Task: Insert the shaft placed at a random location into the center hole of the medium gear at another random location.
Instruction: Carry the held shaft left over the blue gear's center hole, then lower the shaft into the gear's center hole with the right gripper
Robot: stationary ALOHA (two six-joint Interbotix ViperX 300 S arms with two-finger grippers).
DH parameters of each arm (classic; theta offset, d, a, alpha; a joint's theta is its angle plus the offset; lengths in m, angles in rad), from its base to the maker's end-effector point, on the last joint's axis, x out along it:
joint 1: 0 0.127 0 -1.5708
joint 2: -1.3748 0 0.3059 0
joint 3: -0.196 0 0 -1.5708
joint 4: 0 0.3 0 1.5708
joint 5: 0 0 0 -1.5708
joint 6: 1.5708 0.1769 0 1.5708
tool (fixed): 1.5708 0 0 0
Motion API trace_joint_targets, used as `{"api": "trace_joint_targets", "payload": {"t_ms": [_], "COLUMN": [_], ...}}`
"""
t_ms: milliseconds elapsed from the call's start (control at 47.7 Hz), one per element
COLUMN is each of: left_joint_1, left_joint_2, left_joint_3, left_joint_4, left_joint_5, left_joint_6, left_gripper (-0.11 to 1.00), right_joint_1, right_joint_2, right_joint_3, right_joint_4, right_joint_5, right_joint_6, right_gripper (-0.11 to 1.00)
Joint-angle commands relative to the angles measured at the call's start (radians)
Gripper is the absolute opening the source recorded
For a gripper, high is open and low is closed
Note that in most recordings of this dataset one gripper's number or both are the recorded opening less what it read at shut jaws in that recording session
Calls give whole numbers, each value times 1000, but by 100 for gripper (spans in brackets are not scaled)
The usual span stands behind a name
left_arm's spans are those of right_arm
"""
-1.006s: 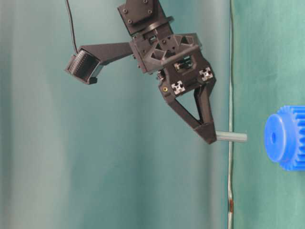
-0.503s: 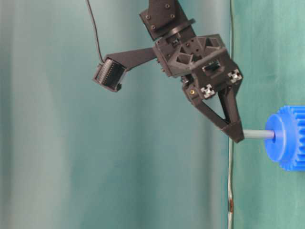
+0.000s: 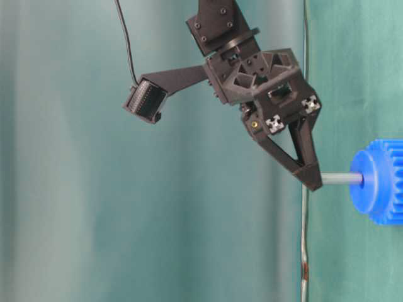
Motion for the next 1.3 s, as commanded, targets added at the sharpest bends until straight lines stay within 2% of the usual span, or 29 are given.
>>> {"api": "trace_joint_targets", "payload": {"t_ms": [0,314,734,1279], "left_joint_1": [0,-2,0,0], "left_joint_2": [3,3,3,3], "left_joint_3": [-25,-23,-25,-23], "left_joint_4": [3,3,3,3], "left_joint_5": [-6,-5,-6,-6], "left_joint_6": [-2,-2,-2,0], "left_gripper": [0,0,0,0], "right_joint_1": [2,6,6,14], "right_joint_2": [-55,-80,12,58], "right_joint_3": [-17,-17,-48,-51], "right_joint_4": [3,3,3,20], "right_joint_5": [-8,18,17,15], "right_joint_6": [3,2,6,6], "right_gripper": [13,13,13,13]}}
